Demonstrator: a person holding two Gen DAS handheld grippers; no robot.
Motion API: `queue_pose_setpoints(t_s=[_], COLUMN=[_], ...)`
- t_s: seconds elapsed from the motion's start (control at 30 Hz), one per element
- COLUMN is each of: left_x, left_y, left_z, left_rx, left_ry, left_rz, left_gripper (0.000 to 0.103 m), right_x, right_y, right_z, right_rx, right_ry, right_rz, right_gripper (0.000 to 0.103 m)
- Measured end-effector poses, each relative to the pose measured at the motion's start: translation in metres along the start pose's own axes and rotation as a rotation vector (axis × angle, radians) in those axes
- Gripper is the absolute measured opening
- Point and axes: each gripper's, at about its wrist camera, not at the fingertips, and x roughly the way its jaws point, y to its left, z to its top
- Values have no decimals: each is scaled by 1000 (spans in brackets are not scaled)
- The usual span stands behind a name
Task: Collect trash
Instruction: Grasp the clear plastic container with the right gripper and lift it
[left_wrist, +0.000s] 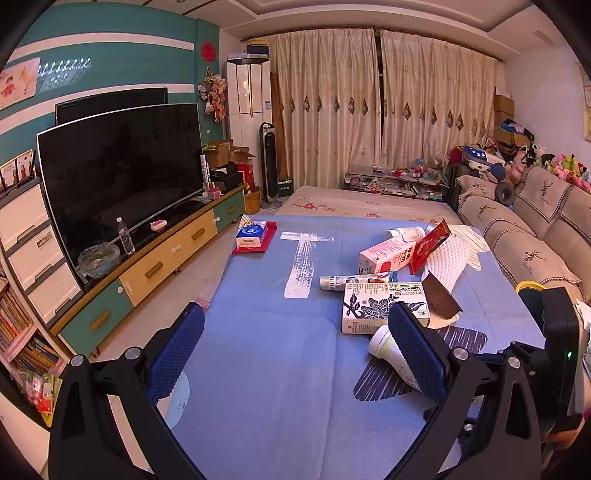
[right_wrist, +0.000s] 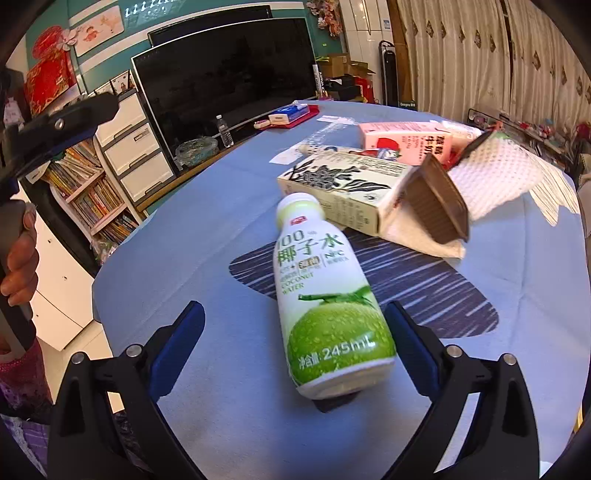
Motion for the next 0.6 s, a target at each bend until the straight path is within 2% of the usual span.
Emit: queue_pose_setpoints(t_s=[0.2, 0.3, 0.4, 0.43, 0.47, 0.6], left_x=[-2, -2, -1, 0, 0, 1], left_y=[5, 6, 5, 5, 4, 0], left_z=[-3, -5, -7, -7, -8, -10], left_rx=[-3, -8, -9, -8, -6, 3], left_ry=[6, 11, 17, 20, 23, 32], left_rz=[6, 3, -3, -5, -7, -9], left_gripper=[98, 98, 98, 98, 98, 98], right_x=[9, 9, 7, 6, 5, -2], right_y=[6, 3, 1, 1, 1, 3], right_z=[-7, -11, -13, -13, -13, -13], right_rx=[18, 39, 43, 42, 43, 34], right_ry=[11, 5, 4, 2, -2, -26], right_rz=[-70, -88, -111, -116, -107, -108], right_gripper=[84, 77, 66, 55, 53, 50])
